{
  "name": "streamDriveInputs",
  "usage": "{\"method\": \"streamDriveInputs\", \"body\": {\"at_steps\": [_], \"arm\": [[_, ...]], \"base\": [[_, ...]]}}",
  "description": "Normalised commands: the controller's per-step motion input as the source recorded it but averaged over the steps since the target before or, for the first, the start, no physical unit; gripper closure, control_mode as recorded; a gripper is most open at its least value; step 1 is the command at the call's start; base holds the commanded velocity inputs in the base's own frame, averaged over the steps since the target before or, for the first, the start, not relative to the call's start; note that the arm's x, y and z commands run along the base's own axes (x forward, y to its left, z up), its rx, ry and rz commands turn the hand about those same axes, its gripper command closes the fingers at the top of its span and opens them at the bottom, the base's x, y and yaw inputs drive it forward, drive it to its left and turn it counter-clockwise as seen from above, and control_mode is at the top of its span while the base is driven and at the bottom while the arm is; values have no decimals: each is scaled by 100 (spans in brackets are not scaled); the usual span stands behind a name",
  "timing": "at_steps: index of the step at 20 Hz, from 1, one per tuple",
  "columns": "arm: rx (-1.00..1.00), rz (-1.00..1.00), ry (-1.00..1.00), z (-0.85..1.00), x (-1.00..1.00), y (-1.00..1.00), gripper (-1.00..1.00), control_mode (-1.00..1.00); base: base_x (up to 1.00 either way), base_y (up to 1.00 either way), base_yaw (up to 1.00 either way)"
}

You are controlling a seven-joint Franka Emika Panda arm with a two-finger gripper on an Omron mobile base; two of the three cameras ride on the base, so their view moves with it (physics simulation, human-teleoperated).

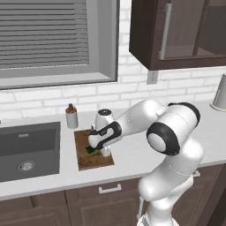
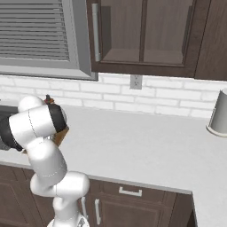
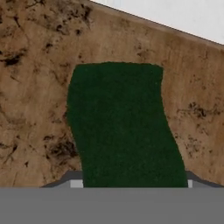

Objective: Pick up the sponge from the counter and clean the cutting board by briefly scrubbing or pressing down on the cutting board. Once finished, release the sponge.

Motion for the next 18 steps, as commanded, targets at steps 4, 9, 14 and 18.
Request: {"method": "streamDriveInputs", "body": {"at_steps": [4,9,14,18], "arm": [[0,21,0,-22,-48,2,100,-100],[0,19,0,-6,-40,19,100,-100],[0,19,-2,5,-23,7,100,-100],[0,20,-5,11,-8,0,100,-100]], "base": [[0,0,0],[0,0,0],[0,0,0],[0,0,0]]}}
